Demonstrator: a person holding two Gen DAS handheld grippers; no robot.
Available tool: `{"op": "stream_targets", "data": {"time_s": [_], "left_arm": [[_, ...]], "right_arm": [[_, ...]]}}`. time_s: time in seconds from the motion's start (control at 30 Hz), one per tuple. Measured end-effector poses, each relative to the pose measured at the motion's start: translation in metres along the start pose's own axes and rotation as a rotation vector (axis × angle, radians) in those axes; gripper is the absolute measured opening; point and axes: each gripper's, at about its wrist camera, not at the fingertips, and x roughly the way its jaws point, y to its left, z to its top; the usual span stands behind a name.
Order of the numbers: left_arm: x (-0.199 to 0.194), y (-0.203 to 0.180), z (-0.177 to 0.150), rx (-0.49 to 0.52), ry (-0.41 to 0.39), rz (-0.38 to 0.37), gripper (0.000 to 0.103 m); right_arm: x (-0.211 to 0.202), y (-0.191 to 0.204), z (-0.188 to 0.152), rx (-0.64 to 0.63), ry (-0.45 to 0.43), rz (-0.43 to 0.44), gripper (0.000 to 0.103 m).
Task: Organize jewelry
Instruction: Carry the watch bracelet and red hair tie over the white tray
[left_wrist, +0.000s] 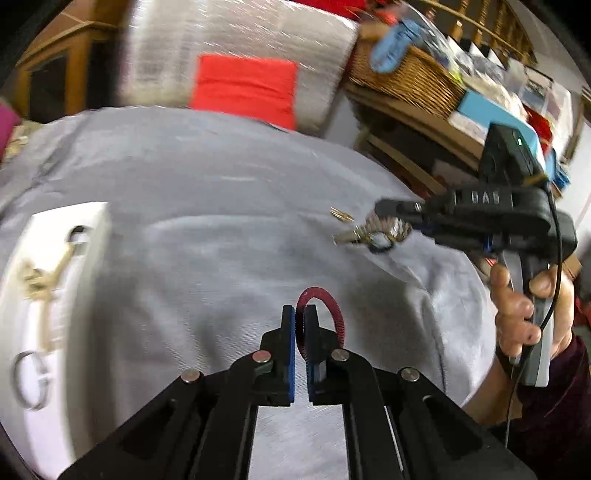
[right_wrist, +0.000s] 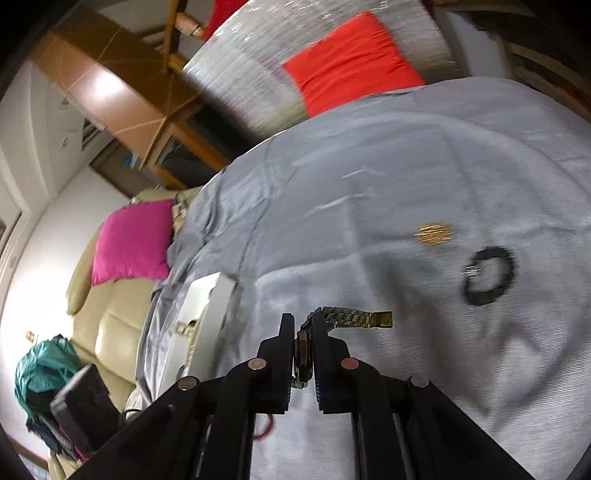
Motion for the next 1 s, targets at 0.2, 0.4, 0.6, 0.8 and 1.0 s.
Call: {"op": "stream_targets", "data": {"time_s": [0.2, 0.4, 0.6, 0.8, 1.0], "left_arm": [[-0.063, 0.053, -0.017, -0.107, -0.072, 0.145, 0.004], [-0.115, 0.119, -0.043, -0.213, -0.078, 0.277, 0.004], [-0.125, 0.16, -0.057, -0.267, -0.028, 0.315, 0.004], [-0.109, 0.179, -0.069, -0.291, 0.028, 0.285, 0.004], [-0.107, 0.192, -0.08, -0.308, 0.047, 0.278, 0.004]], "right_arm": [[0.03, 0.063, -0.017, -0.105, 0.048, 0.086, 0.01], [0.06, 0.135, -0.045, -0.2, 0.103, 0.179, 0.01], [0.096, 0.196, -0.072, -0.246, 0.179, 0.229, 0.01], [0.145, 0.242, -0.089, -0.288, 0.271, 0.232, 0.01], [0.177, 0.263, -0.107, -0.325, 0.333, 0.218, 0.011]]}}
